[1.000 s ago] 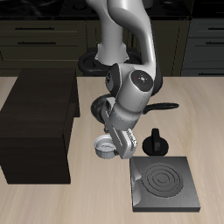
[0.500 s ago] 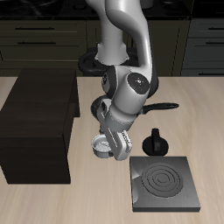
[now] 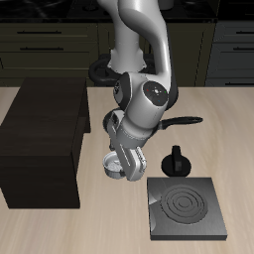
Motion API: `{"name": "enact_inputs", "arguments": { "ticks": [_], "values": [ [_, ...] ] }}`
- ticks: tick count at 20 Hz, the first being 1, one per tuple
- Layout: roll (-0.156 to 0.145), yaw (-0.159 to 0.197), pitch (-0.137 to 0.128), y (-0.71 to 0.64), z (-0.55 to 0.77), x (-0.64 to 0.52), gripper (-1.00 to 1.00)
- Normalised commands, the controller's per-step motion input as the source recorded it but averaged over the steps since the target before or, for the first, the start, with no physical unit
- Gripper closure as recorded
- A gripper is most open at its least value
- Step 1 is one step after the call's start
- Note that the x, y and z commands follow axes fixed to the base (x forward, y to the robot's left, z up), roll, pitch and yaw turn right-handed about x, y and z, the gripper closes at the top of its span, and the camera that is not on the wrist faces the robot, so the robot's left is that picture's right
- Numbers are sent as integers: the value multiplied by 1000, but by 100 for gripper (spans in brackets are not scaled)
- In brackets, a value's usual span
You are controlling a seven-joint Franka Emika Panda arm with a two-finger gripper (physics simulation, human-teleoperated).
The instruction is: Place the ramekin on the bottom layer of the wooden shelf
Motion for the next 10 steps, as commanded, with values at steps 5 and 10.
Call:
{"name": "enact_inputs", "arguments": {
  "ticks": [5,10],
  "values": [
    [-9,14,-23,-42,130,5,-100],
    [-21,7,-2,-114,28,6,-100]
  ]
}}
